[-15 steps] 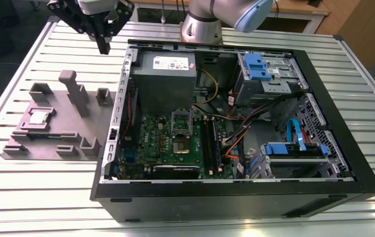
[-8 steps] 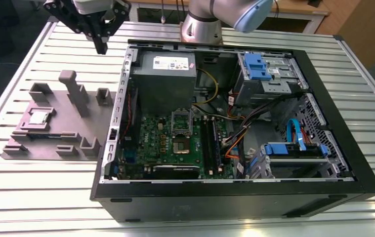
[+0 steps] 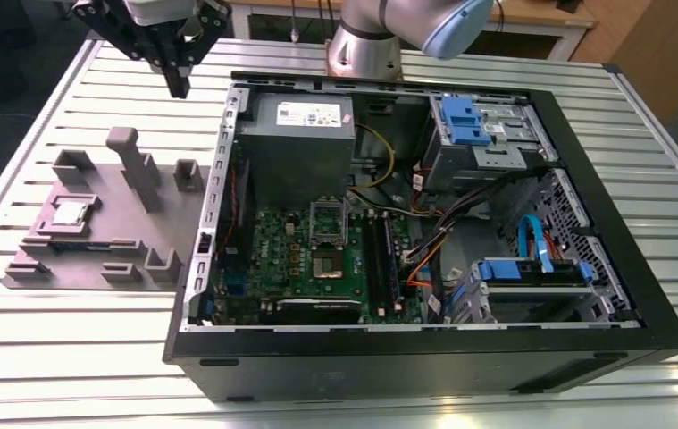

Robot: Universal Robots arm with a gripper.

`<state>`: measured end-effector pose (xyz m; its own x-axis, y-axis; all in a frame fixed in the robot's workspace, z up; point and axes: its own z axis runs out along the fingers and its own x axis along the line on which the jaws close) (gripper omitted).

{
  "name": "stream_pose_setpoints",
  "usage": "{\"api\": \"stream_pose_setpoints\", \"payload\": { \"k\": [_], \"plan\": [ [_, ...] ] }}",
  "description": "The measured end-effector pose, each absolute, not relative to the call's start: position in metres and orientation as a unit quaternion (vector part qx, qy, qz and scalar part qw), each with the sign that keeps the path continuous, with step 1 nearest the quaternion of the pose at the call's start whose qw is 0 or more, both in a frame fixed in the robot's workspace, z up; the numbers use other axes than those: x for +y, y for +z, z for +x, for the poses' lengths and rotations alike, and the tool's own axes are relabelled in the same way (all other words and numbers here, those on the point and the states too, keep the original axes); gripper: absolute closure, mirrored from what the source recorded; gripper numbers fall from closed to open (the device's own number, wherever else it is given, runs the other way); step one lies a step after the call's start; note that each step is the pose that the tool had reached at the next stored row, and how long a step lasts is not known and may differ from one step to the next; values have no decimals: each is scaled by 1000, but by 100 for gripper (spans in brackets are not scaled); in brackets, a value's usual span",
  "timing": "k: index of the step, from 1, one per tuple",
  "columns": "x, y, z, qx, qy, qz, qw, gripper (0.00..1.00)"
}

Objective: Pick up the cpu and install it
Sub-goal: 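Reach for the cpu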

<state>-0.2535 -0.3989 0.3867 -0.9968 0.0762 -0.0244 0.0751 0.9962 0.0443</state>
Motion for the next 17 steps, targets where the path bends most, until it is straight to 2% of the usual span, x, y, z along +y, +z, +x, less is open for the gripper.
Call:
{"api": "stream_pose_setpoints", "payload": {
  "k": [17],
  "plan": [
    [-399,387,-259,999,22,38,13,90]
  ]
}}
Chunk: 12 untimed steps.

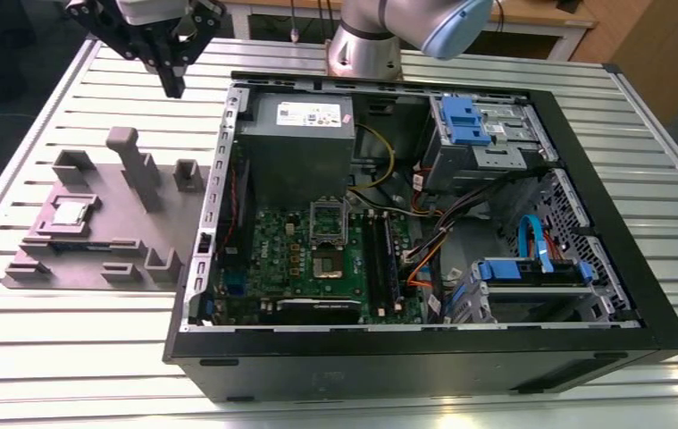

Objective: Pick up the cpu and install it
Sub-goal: 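Reach for the cpu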

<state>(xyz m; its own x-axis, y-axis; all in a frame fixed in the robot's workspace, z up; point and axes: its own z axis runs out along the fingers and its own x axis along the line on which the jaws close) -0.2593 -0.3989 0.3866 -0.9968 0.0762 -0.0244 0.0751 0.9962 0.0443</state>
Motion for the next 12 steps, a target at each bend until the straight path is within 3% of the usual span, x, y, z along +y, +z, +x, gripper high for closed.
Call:
{"api": "stream_pose_setpoints", "payload": {
  "k": [12],
  "plan": [
    [-399,386,-268,999,22,38,13,90]
  ]
}}
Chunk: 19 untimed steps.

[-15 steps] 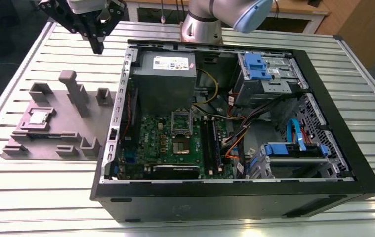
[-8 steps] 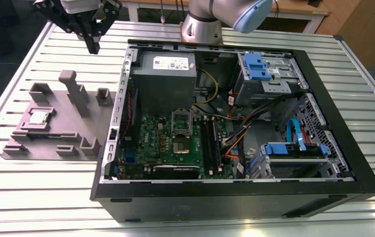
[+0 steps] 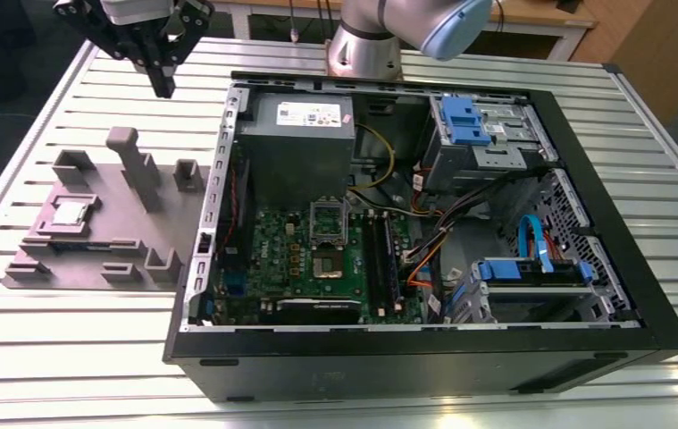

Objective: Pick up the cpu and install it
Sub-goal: 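Reach for the cpu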

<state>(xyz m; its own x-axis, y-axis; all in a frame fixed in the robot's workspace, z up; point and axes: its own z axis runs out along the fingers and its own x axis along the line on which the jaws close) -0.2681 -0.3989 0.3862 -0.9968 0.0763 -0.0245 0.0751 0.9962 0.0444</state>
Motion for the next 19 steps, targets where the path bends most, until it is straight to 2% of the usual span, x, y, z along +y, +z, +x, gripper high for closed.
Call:
{"api": "stream_pose_setpoints", "payload": {
  "k": [19],
  "plan": [
    [-399,385,-281,999,22,38,13,90]
  ]
}}
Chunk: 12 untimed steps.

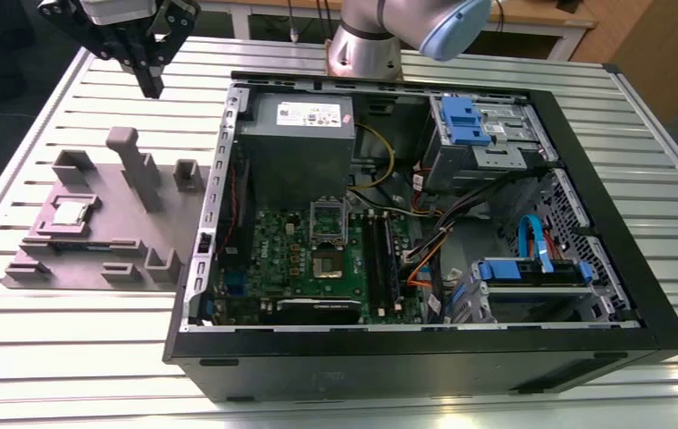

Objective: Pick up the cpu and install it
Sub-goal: 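Reach for the cpu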

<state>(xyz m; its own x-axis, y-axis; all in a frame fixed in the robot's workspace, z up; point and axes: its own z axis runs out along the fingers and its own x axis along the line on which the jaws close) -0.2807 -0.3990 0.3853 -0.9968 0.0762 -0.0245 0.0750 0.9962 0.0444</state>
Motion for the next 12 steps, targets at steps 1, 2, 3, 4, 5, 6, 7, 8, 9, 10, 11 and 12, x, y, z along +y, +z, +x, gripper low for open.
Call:
{"api": "stream_pose_setpoints", "payload": {
  "k": [1,2,3,4,5,6,7,8,9,10,11,12],
  "plan": [
    [-399,385,-281,999,22,38,13,90],
    [-399,385,-282,999,22,38,13,90],
    [-399,385,-282,999,22,38,13,90],
    [-399,385,-283,999,22,38,13,90],
    [-399,385,-283,999,22,38,13,90],
    [-399,385,-284,999,22,38,13,90],
    [-399,385,-284,999,22,38,13,90],
    [-399,385,-285,999,22,38,13,90],
    [-399,385,-286,999,22,38,13,90],
    [-399,385,-287,999,22,38,13,90],
    [-399,385,-288,999,22,38,13,90],
    [-399,385,-288,999,22,38,13,90]
  ]
}}
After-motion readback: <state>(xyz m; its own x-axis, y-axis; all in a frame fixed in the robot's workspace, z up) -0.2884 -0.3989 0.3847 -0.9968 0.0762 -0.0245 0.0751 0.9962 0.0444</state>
